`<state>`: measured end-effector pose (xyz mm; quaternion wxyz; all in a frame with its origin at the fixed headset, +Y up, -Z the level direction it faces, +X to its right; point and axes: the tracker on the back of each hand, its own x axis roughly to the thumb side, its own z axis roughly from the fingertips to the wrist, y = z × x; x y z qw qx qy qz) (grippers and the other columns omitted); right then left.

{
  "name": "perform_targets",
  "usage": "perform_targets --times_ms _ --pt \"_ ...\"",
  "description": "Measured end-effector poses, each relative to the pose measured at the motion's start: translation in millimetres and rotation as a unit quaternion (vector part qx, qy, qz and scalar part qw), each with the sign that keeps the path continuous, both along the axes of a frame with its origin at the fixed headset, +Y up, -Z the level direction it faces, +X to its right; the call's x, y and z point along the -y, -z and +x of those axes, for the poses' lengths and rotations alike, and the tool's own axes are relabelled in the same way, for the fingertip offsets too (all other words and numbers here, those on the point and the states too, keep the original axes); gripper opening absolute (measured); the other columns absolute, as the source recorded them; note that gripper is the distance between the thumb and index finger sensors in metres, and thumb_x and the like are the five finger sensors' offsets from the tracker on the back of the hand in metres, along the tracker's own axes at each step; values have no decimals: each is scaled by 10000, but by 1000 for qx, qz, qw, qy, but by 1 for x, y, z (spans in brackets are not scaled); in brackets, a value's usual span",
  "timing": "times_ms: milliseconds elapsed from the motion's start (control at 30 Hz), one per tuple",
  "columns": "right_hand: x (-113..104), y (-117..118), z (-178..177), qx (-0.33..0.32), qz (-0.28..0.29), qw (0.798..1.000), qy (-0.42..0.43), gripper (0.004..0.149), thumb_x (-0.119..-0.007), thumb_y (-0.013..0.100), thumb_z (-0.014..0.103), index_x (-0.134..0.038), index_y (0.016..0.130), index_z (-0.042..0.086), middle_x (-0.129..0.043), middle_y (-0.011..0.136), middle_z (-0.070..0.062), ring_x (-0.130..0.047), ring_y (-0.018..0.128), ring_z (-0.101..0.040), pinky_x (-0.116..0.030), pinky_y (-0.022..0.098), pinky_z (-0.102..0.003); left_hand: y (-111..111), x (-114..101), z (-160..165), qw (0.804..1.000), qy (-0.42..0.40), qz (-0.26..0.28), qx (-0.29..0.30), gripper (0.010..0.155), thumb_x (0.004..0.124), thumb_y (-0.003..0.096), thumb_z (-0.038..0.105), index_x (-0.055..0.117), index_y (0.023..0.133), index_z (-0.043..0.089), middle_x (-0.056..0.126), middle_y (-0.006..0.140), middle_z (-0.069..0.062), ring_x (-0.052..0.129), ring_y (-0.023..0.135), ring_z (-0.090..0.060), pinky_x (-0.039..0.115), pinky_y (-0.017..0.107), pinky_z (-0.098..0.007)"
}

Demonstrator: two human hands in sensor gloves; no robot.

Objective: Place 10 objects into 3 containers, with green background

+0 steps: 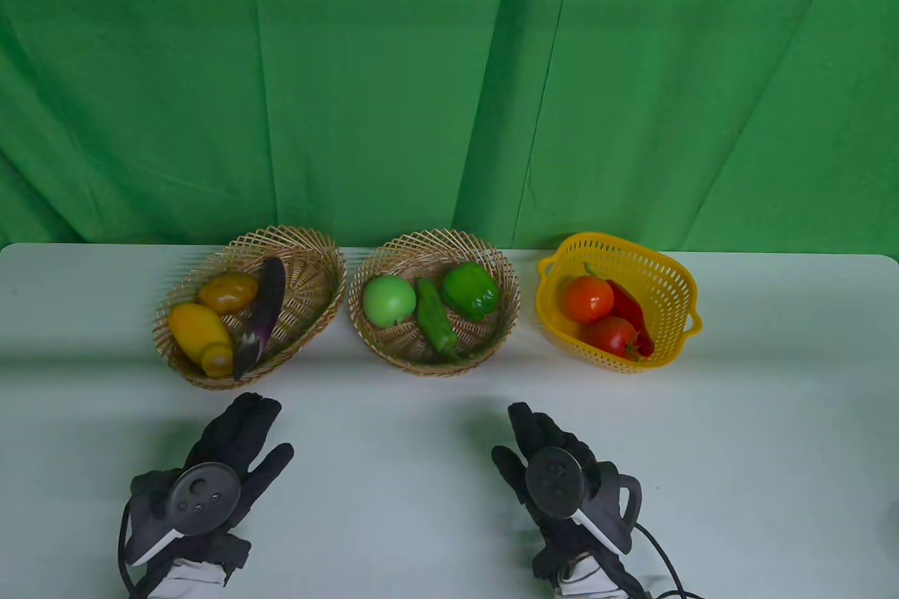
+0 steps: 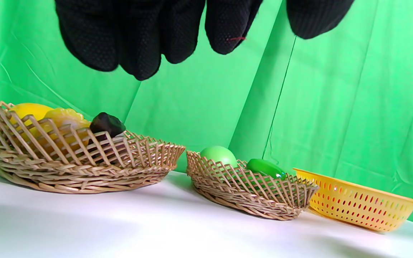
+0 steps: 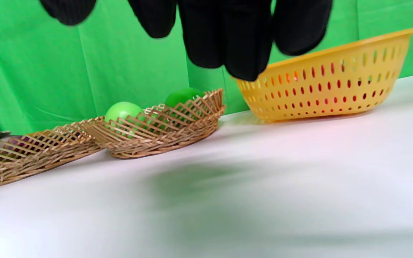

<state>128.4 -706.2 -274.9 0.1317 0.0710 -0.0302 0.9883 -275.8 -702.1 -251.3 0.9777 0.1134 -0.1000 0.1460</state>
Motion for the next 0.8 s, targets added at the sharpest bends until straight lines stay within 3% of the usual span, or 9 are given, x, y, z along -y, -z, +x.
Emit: perform_targets --times_ms 800 --pt "3 -3 -2 -14 4 1000 -1 683 -594 572 583 -470 1152 244 -671 1128 -170 -756 921 -454 -598 716 -632 0 -1 0 1000 -2 -2 3 690 608 560 605 571 1148 247 652 1160 -182 801 993 -424 732 643 -570"
